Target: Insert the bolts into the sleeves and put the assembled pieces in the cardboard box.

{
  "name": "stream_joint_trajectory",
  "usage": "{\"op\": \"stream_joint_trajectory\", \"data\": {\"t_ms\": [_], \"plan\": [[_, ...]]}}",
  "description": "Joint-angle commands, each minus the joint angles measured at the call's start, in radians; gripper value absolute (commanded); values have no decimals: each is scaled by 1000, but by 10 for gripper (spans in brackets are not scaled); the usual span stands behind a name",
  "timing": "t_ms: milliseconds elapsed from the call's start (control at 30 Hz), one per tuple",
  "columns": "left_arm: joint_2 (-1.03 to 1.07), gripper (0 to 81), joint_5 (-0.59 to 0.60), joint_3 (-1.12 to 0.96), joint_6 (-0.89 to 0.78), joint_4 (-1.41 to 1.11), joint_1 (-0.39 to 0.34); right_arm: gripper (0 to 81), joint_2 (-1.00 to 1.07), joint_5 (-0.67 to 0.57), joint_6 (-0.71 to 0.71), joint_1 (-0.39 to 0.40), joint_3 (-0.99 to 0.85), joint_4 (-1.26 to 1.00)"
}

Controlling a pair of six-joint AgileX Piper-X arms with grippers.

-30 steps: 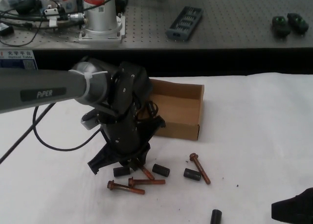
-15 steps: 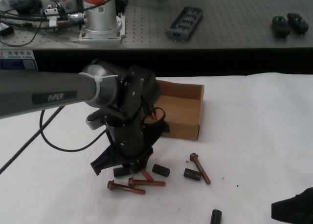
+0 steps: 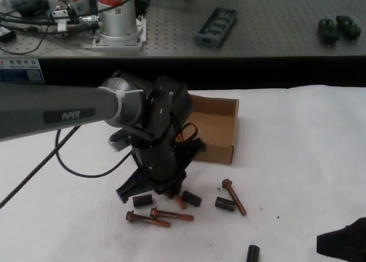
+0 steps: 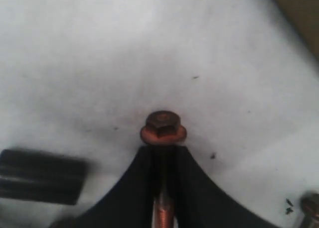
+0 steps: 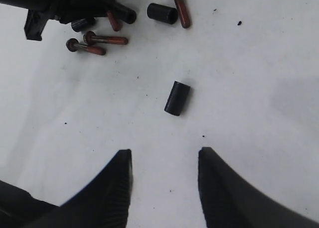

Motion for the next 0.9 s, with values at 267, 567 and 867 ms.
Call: {"op": "stream_joint_trajectory", "data": {"t_ms": [267, 567, 867], "plan": [[-224, 6, 2, 12, 346, -266, 87, 251, 58, 45, 8, -1, -8, -20], [-515, 6, 168, 335, 394, -671, 96, 251, 340, 4, 124, 1, -33, -78], [-713, 6, 448, 789, 292, -1374, 102, 252, 560, 21, 290, 123, -197, -43]]}}
